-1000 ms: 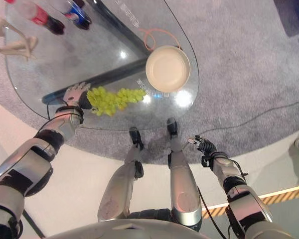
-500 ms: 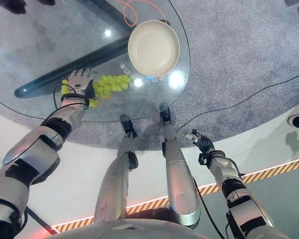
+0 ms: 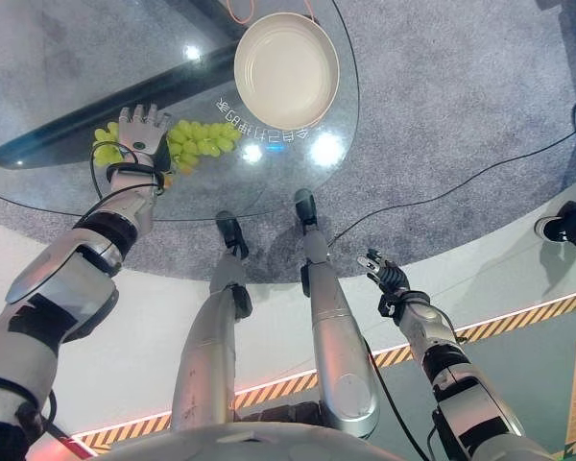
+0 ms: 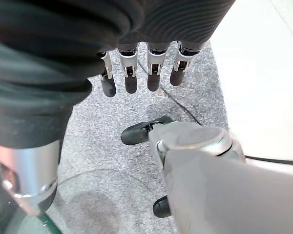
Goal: Pick up fruits into the plate
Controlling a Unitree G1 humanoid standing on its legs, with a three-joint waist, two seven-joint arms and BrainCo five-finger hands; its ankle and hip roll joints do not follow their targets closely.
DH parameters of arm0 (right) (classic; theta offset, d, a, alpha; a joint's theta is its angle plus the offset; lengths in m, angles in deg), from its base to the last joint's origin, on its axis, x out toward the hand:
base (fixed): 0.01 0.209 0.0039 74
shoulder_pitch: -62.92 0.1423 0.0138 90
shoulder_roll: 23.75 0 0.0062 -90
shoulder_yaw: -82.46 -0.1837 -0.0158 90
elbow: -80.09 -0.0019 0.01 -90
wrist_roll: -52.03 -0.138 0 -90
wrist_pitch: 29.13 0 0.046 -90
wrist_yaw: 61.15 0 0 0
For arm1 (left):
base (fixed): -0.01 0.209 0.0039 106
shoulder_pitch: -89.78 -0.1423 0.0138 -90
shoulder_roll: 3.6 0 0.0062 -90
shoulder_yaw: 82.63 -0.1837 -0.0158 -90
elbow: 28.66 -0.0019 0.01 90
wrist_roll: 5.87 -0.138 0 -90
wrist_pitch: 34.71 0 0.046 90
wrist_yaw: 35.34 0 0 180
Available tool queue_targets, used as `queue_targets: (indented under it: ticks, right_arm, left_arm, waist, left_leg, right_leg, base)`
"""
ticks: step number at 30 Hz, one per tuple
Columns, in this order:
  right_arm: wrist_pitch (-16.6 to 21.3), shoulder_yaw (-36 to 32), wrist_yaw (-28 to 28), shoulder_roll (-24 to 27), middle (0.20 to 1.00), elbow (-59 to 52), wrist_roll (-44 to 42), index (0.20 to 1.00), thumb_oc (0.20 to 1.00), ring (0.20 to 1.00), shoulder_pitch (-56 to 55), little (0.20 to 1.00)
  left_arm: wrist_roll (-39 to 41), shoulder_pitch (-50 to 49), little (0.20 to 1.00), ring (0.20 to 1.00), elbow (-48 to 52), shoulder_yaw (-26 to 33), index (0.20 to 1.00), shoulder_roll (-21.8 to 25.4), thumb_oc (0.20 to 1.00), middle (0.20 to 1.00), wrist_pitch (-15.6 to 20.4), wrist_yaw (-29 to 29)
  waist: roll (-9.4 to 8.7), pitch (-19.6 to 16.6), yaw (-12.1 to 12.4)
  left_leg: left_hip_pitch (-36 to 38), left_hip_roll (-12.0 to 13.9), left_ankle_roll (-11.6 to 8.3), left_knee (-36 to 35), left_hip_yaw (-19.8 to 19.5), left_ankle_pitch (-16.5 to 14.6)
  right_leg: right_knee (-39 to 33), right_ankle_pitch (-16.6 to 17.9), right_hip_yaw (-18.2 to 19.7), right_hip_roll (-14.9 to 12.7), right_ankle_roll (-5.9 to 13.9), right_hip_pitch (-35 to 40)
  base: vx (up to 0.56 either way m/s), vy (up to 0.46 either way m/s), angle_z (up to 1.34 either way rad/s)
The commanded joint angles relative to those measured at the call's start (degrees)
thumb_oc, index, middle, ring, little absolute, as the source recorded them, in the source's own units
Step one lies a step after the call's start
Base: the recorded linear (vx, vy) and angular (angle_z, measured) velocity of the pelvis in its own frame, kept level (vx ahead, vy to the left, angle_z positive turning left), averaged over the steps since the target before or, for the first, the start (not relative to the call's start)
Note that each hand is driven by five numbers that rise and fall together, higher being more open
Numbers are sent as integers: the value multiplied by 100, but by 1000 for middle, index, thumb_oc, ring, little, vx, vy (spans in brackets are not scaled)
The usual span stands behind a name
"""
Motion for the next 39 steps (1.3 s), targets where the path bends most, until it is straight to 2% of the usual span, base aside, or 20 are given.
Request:
queue_targets:
  ticks: [1,16,21,23,25,29,33,35,36,39]
  right_arm:
    - [83,83,215,-63,1000,0,-323,1000,1000,1000,3,1000]
    - [116,61,265,-213,1000,321,-288,1000,1000,1000,207,1000]
    - [139,61,297,-206,1000,409,-235,1000,1000,1000,231,1000]
    - [178,50,295,-215,1000,458,-192,1000,1000,1000,272,1000]
    - [221,55,264,-212,1000,443,-135,1000,1000,1000,260,1000]
    - [282,-2,250,-173,1000,344,-79,1000,1000,1000,180,1000]
    - [316,-116,193,-140,1000,113,-62,1000,1000,1000,33,1000]
    - [309,-119,187,-138,1000,96,-59,1000,1000,1000,17,1000]
    - [298,-232,142,-124,1000,-141,-38,1000,1000,1000,-199,1000]
    - [402,-339,150,-126,1000,-269,30,1000,1000,1000,-421,1000]
  left_arm:
    - [-261,-576,200,200,-845,-5,200,-380,200,200,127,81]
    - [-197,-737,200,200,-938,171,200,-440,200,200,310,-316]
    - [133,-751,200,200,-935,212,200,-428,200,200,459,-438]
    - [576,-734,200,200,-923,270,200,-412,200,200,636,-560]
    - [1182,-737,200,200,-894,390,200,-362,200,200,973,-699]
    - [1856,-770,200,200,-669,608,200,-209,200,200,1468,-669]
    - [2246,-958,200,200,-140,842,200,-3,200,200,1732,-589]
    - [2253,-979,200,200,-104,856,200,10,200,200,1733,-576]
    - [2582,-1243,200,200,507,1097,200,189,200,200,1836,-442]
    - [2779,-1554,200,200,1066,1352,200,304,200,200,1966,-397]
  waist:
    - [-39,91,-67]
    - [0,91,51]
    - [39,91,84]
    - [72,91,112]
    - [119,91,151]
    - [217,91,211]
    - [325,90,278]
    - [328,91,279]
    - [411,-78,332]
    - [480,-253,392]
  left_leg:
    - [-48,-171,-6,665,-579,-903]
    - [323,-123,-17,473,-588,-851]
    - [552,-97,-17,411,-572,-838]
    - [687,-91,-15,359,-565,-812]
    - [950,-82,-12,275,-559,-820]
    - [1400,-86,-13,161,-569,-853]
    - [1860,-105,-12,45,-600,-905]
    - [1893,-105,-11,35,-601,-907]
    - [2156,-125,-4,-21,-609,-975]
    - [2362,-152,4,-39,-626,-1035]
  right_leg:
    - [685,-512,-50,485,-27,-125]
    - [641,-543,-98,494,-31,215]
    - [647,-589,-109,479,-35,421]
    - [631,-596,-122,463,-34,546]
    - [617,-651,-142,426,-24,776]
    - [581,-730,-184,333,1,1181]
    - [512,-806,-246,238,24,1630]
    - [505,-811,-248,235,24,1661]
    - [464,-884,-287,148,43,1932]
    - [385,-931,-342,66,41,2198]
  base:
    - [0,0,0]
    - [-2,-1,0]
    - [2,6,0]
    - [13,38,0]
    - [37,50,0]
    - [51,48,0]
    - [44,39,2]
    - [48,21,1]
    - [112,48,1]
    - [83,33,8]
